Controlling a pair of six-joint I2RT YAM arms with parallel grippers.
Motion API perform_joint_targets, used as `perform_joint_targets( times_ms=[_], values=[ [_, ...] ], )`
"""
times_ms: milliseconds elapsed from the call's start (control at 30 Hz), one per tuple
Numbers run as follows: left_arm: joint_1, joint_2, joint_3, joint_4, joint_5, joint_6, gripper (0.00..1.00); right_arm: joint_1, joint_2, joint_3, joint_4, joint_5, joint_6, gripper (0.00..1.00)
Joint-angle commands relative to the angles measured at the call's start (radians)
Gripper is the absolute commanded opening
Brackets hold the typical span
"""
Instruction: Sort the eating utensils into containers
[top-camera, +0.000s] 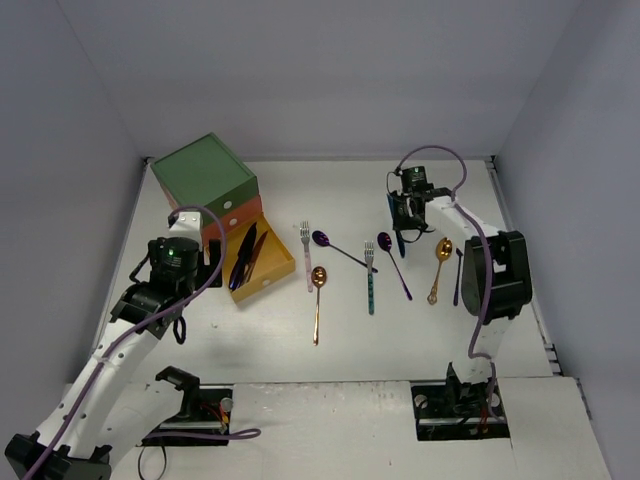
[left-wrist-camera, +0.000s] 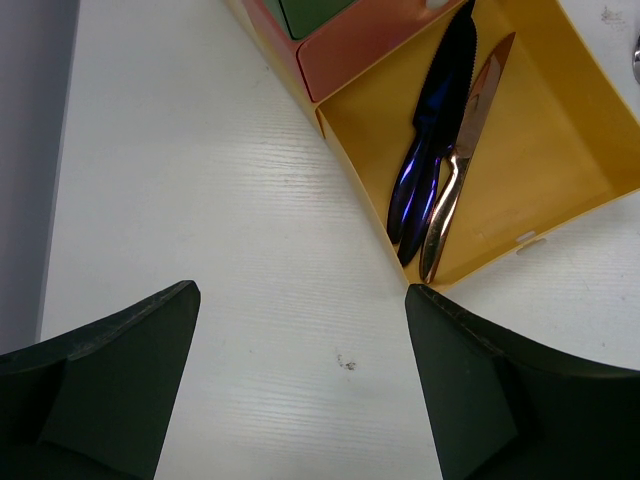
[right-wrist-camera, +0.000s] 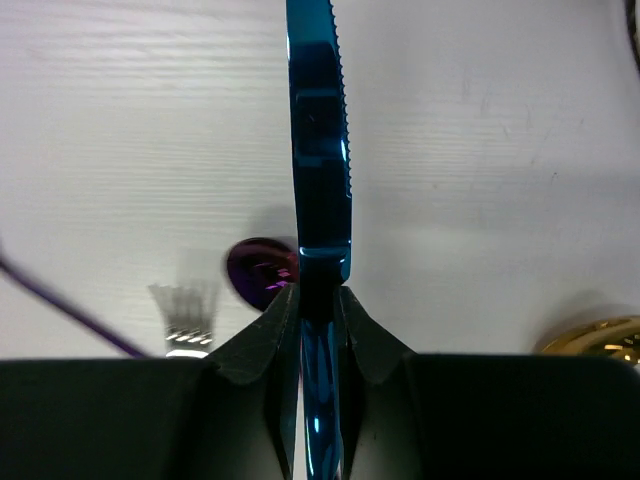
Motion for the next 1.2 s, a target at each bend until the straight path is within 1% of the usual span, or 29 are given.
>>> perform_joint_targets(
  times_ms=[0,100,233,300,433,500,567,667,833,1033,1100,1133,1167],
  values=[
    [0.007,-0.002,0.019,0.052,0.000,0.011,0.82,0.115,-0.190,0.032,0.017,0.033,0.157,0.00],
    [0.007,-0.002,0.019,0.052,-0.003,0.010,0.82,0.201,-0.234,0.045,0.034,0.040,0.242,0.00],
    [0.009,-0.011,0.015,0.052,-0.012,0.008,0.82,0.313,-0.253,0.049,0.123,0.031,0.390,0.00],
    [0.009,-0.020,0.015,0.052,-0.020,0.008,0.82,0.357,-0.244,0.042,0.207,0.019,0.456,0.00],
    [0.009,-0.039,0.011,0.055,-0.035,0.007,0.82,0.452,-0.178,0.038,0.360,0.023,0.607,0.00],
    [0.008,-0.044,0.009,0.056,-0.041,0.006,0.82,0.493,-0.144,0.037,0.429,0.025,0.710,0.00],
    [0.009,-0.051,0.009,0.055,-0.048,0.005,0.82,0.550,-0.099,0.024,0.540,0.033,0.776,0.00],
    [0.009,-0.056,0.008,0.056,-0.054,0.005,0.82,0.629,-0.049,0.029,0.658,0.099,0.884,0.00],
    [0.008,-0.056,0.006,0.056,-0.053,0.005,0.82,0.700,0.091,0.073,0.757,0.148,1.002,0.00],
    [0.009,-0.061,0.008,0.056,-0.051,0.006,0.82,0.748,0.151,0.088,0.786,0.225,1.056,0.00],
    [0.009,-0.060,0.008,0.056,-0.047,0.007,0.82,0.749,0.167,0.086,0.792,0.228,1.070,0.04],
    [0.009,-0.059,0.009,0.056,-0.047,0.008,0.82,0.748,0.172,0.086,0.795,0.221,1.071,0.09],
    [0.009,-0.058,0.009,0.056,-0.047,0.008,0.82,0.748,0.176,0.087,0.797,0.215,1.071,0.17]
  ],
)
